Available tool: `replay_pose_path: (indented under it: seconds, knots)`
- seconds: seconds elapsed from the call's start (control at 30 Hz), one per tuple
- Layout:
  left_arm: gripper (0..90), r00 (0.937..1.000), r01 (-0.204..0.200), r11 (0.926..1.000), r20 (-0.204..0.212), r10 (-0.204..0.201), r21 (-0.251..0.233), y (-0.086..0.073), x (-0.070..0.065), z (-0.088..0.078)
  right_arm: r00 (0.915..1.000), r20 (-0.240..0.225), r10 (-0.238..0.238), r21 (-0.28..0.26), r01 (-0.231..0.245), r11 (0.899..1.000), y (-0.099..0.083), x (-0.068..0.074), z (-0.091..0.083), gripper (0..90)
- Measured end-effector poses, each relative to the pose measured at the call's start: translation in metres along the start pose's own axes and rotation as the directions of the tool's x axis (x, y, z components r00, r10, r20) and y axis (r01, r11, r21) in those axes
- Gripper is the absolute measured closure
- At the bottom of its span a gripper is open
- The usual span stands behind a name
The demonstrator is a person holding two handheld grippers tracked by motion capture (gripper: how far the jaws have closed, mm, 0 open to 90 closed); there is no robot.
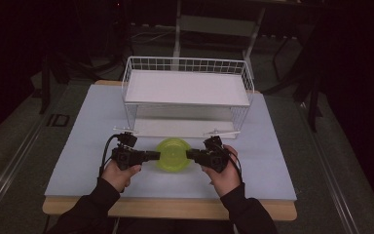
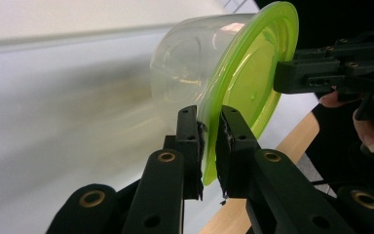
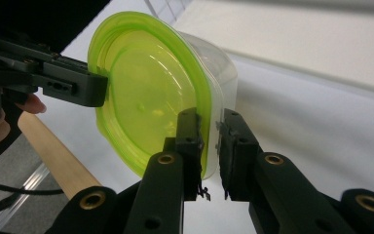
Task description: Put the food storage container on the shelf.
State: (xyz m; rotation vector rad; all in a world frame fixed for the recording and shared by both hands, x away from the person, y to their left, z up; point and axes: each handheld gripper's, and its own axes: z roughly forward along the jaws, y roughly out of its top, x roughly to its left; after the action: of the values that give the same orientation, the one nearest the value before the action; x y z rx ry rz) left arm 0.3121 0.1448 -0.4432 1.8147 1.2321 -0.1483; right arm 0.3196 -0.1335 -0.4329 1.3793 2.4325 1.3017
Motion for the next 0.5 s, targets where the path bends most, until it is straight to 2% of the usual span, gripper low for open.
replay_pose_path:
  seconds: [0.2, 0.5]
  knots:
    - [81.9, 0.9997, -0.022, 0.9994, 0.011, 0.023, -0.027, 0.013, -0.009, -0.008, 0.9999, -0.001, -0.012, -0.044, 0.011, 0.999, 0.013, 0.004, -0.017, 80.1]
    - [81.9, 0.9988, -0.048, 0.9977, 0.006, 0.049, -0.047, 0.037, -0.025, -0.019, 0.9998, 0.009, -0.015, -0.07, 0.016, 0.997, 0.032, 0.007, -0.035, 80.1]
